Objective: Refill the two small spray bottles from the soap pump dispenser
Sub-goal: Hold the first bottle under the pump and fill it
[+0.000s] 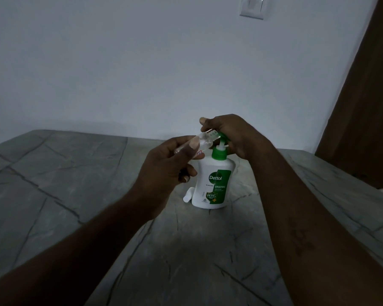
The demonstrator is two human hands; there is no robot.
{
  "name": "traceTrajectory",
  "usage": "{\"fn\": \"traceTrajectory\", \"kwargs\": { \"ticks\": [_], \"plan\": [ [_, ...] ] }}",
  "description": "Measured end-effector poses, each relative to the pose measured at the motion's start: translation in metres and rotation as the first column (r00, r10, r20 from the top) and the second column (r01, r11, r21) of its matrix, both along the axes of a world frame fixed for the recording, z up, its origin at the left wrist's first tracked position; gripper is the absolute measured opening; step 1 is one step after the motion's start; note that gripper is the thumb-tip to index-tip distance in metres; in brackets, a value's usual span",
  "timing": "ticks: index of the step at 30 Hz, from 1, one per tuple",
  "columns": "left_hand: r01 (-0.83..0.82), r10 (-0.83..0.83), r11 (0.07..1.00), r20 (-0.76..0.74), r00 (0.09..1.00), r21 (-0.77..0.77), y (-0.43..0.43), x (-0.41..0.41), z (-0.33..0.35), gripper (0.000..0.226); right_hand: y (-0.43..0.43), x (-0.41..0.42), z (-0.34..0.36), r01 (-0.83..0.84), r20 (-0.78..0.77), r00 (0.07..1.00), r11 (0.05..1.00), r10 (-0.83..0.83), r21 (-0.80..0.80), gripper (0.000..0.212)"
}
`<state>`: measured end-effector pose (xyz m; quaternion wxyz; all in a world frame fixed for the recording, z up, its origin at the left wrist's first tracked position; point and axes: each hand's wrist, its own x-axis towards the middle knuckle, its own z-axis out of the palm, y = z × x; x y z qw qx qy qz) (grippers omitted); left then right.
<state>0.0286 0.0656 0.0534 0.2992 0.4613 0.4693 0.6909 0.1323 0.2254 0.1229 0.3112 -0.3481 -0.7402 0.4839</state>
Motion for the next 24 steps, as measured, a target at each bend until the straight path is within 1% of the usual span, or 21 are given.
{"fn": "traceTrajectory", "kwargs": {
  "ticks": [2,4,6,9,14,19,24],
  "plan": [
    [0.044,-0.044,0.999,0.023,0.999,0.002,-0.002,-0.002,0.001,0.031,0.000,0.001,0.000,0.002,0.005,1.000,1.000,-0.002,-0.010,0.019],
    [0.055,-0.055,0.998,0.060,0.997,0.006,-0.004,-0.003,0.002,0.027,-0.001,0.000,0.002,0.000,0.055,0.998,1.000,-0.001,0.015,0.022],
    [0.057,-0.058,0.998,0.128,0.990,0.009,-0.006,-0.004,0.004,0.033,-0.004,-0.001,0.002,0.015,0.086,0.996,0.999,-0.017,0.028,0.024],
    [0.084,-0.079,0.996,0.222,0.972,-0.011,-0.007,-0.005,0.006,0.049,-0.003,-0.001,0.001,0.023,0.114,0.993,0.999,-0.026,0.027,0.029],
    [0.114,-0.096,0.992,0.262,0.960,-0.055,-0.008,-0.003,0.004,0.057,-0.006,-0.003,-0.001,0.035,0.210,0.977,0.998,-0.044,0.051,0.029],
    [0.133,-0.107,0.986,0.226,0.968,-0.102,-0.011,-0.001,0.000,0.054,-0.006,-0.002,-0.002,0.046,0.191,0.980,0.996,-0.061,0.082,0.032],
    [0.089,-0.068,0.989,0.172,0.983,-0.115,-0.010,0.000,-0.005,0.049,-0.006,-0.001,0.006,0.050,0.132,0.988,0.975,-0.080,0.216,0.044]
  ]
}}
